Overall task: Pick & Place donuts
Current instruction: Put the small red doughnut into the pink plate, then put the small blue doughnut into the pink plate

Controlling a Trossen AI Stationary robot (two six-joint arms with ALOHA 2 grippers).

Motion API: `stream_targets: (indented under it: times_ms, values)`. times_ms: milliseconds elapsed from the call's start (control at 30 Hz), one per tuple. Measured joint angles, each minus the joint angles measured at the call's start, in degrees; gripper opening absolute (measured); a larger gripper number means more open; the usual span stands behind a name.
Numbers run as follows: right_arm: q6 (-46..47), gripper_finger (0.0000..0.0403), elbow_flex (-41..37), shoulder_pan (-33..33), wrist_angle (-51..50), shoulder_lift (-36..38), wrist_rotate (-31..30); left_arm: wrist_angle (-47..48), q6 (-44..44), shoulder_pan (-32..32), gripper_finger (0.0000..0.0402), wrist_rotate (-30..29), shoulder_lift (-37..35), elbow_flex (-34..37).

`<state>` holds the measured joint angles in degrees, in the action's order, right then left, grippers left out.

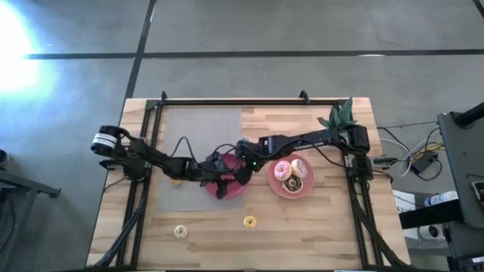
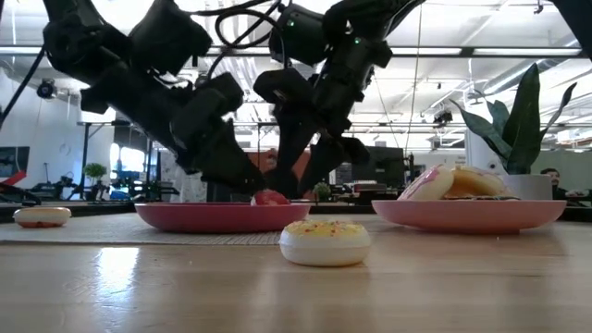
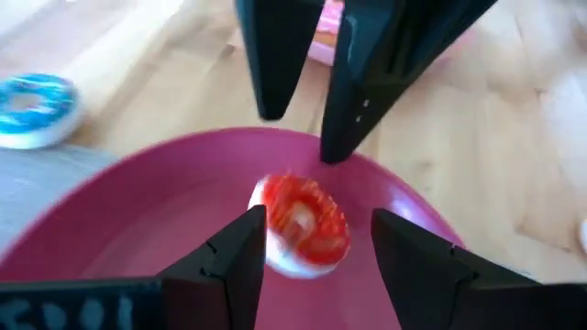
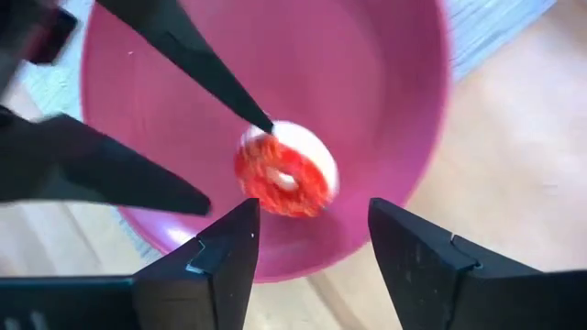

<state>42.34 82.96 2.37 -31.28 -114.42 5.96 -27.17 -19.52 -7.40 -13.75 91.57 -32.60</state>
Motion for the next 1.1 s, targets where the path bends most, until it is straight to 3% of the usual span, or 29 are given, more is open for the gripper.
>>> stream_targets:
  times_ms: [267, 533, 833, 1100]
  values:
    - [-1.1, 0.0196, 0.0, 2.2, -2.0, 4.6, -8.5, 15.7, -1.0, 0.0, 0.0172, -9.1, -9.9, 0.0]
    - [1.6, 0.0196, 0.0, 12.7, -2.1, 1.0, -2.9, 27.4, -5.9, -0.2, 0.0172, -15.0, -23.9, 0.0]
    - [-2.1, 0.0192, 0.1, 15.8, 0.2, -2.2, -1.2, 28.9, -8.6, -0.2, 0.0172, -19.2, -33.5, 0.0]
    - [-4.6, 0.0173, 4.3, 16.5, 1.2, -7.5, -1.5, 28.9, -8.7, -0.2, 0.0172, -20.3, -34.8, 0.0]
